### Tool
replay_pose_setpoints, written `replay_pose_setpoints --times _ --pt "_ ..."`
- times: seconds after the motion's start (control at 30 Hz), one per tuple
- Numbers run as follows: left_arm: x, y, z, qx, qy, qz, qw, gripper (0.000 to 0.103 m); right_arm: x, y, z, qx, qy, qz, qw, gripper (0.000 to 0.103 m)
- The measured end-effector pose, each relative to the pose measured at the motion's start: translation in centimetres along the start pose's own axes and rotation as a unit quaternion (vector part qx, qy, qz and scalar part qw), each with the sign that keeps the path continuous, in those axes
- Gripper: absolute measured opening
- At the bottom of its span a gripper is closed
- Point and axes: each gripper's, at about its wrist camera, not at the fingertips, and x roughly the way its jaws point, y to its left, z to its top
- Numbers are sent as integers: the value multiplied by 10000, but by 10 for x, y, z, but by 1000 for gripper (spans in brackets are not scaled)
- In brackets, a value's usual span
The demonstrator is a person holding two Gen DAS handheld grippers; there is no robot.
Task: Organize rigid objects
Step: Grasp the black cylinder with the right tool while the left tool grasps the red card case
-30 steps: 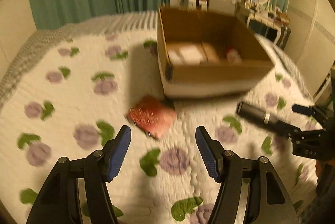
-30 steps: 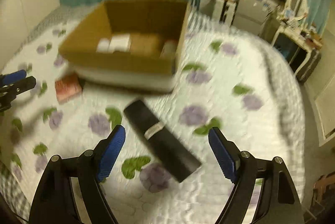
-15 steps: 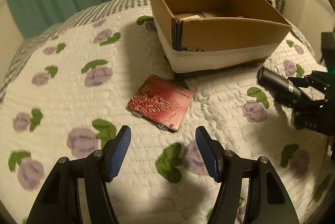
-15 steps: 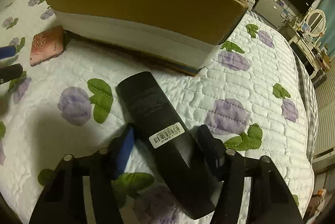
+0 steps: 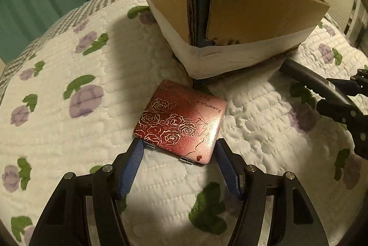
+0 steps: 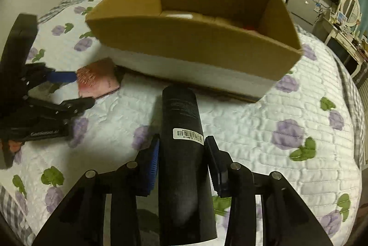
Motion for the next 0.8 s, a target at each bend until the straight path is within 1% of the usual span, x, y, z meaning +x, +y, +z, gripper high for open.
replay_pose_setpoints --times 0.03,0.1,0.2,0.37,0.47,0.57,0.63,0.7,0.8 --pt "5 0 2 17 24 -2 10000 69 2 -1 0 -1 26 5 10000 38" --pt "13 2 7 -14 78 -10 10000 73 5 -4 -3 32 92 7 10000 37" --pt "17 5 12 -63 90 -43 9999 76 8 -8 -3 107 129 -7 9999 37" --pt "23 4 14 -89 37 75 9999 78 11 -8 -5 120 162 -30 9998 37" --pt "18 -1 12 -2 -88 275 9996 79 14 -3 -2 116 150 -42 9998 37" --pt "9 -4 10 46 -252 632 9977 79 15 -3 -2 172 120 -53 9998 37" --pt "1 -3 11 67 -429 836 9955 78 16 -4 -1 217 104 -53 9997 37" --pt "-3 -1 11 47 -536 860 9948 77 14 -7 -3 246 102 -29 9996 37" --pt "-5 2 15 -12 -623 785 9950 74 16 -6 -3 249 114 -21 9996 37"
